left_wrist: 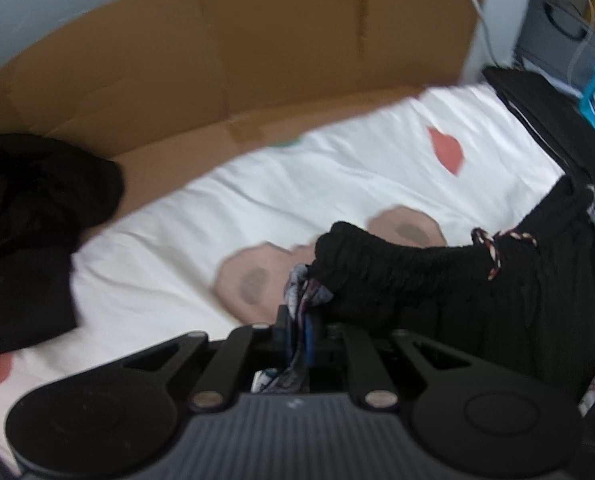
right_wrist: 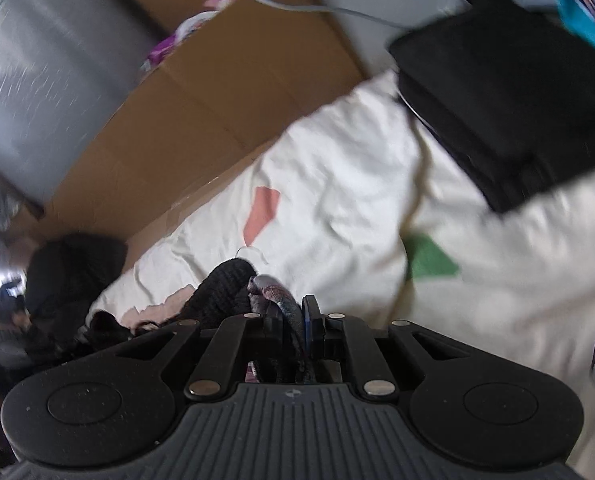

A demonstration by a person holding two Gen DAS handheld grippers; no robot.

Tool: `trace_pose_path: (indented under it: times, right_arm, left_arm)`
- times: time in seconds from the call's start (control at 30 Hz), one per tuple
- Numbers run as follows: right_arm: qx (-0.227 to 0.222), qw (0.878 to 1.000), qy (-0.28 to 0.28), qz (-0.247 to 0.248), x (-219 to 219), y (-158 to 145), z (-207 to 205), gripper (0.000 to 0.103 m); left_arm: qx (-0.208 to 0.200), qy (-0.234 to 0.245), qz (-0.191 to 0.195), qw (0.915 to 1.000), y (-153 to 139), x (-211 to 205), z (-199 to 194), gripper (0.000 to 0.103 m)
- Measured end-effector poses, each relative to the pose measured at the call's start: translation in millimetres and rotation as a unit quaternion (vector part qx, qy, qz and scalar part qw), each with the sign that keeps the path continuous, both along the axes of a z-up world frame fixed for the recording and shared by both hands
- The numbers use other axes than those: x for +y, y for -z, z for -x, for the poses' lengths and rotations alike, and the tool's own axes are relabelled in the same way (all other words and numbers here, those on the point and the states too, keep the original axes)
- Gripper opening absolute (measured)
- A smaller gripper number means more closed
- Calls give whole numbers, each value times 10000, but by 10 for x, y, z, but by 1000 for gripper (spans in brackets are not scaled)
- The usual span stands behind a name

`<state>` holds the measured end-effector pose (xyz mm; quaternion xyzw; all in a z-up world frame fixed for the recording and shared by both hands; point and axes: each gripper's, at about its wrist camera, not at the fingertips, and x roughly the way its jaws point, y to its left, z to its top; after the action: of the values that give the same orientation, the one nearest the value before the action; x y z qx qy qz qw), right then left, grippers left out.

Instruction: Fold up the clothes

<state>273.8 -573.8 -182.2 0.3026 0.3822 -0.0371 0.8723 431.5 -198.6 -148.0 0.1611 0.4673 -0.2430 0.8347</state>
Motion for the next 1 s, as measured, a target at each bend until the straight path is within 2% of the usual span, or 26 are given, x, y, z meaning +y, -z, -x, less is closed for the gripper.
trace_pose_path:
  times: [0.07,0.2,0.5,0.57,0.6,0.63,0.67,0.73,0.83,0.9,1.0]
  right_arm:
    - [-2,9999,-60,133,-7,-103,-116,6]
    - [154,9993,-276,175,-12,-117,-328,4]
    - [534,9952,-782,239,-23,-115,-800,7]
    - [627,9943,-837,227,-7,-99,-847,13]
    - [646,9946,-781,205,36,-88,-782,21]
    - [620,9953,-716,203,38,-105,-747,43]
    - [557,9959,-678,207,22,-140,-742,55]
    - [453,9964,-674,238,10,-215,-761,56]
    - [560,9926,-1000,413,108,-248,-938,68]
    - [776,9856,-1387,578,250,-131,-1111,69]
    - [1120,9699,-1863,1098,481,39,-1286,69]
  left_arm:
    - [-62,-108,-6,9999,-37,48,-51,7]
    - [-144,-243,69,9996,-89,69,-153,7]
    - [-116,-398,-186,9990,-15,124,-241,7]
    - [-69,-436,-248,9987,28,152,-251,7]
    - [-45,-454,-277,9986,50,166,-256,7]
    - [-23,-455,-287,9985,64,174,-249,7]
    - [-17,-449,-279,9986,67,181,-246,7]
    - [-12,-437,-268,9987,66,189,-240,7]
    - [4,-440,-263,9987,64,190,-241,7]
    - [17,-436,-271,9987,69,188,-242,7]
    - [39,-417,-282,9987,82,194,-239,7]
